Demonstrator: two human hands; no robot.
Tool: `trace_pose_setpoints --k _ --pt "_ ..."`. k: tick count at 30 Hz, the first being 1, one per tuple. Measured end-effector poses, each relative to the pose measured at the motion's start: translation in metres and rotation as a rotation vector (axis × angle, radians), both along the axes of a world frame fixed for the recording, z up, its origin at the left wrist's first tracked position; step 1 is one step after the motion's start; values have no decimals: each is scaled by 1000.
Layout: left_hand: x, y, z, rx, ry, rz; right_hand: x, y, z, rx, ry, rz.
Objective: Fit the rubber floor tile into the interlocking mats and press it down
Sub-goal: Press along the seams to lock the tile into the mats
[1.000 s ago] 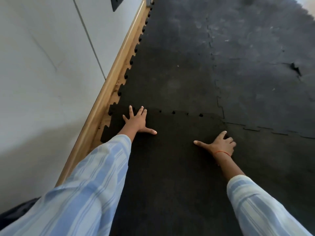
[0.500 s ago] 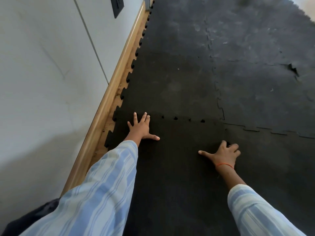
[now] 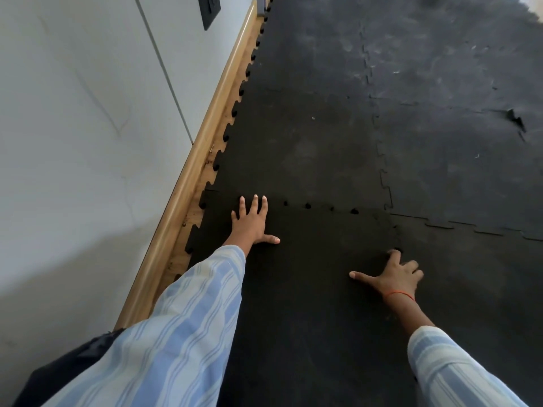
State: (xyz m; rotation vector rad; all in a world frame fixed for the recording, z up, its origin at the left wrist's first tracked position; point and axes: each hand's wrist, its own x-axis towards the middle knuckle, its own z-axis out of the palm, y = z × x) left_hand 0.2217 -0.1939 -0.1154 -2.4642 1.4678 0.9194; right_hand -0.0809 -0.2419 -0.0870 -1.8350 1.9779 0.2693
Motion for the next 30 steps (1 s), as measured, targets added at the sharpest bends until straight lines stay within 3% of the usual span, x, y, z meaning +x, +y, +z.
trace_pose_setpoints --k 11,16,20,25,30 --pt "-7 2 10 23 -70 -75 -6 11 -7 44 -110 -70" --pt "-9 2 9 23 -89 -83 -7 14 -9 -13 -90 -10" --pt "-3 6 0 -6 -37 -81 -4 34 -14 -125 45 7" --pt "-2 4 -6 -12 -15 -84 -8 57 -20 -107 -53 -216" --pt "1 2 -10 -8 -5 -77 -10 19 -6 -1 -134 -423"
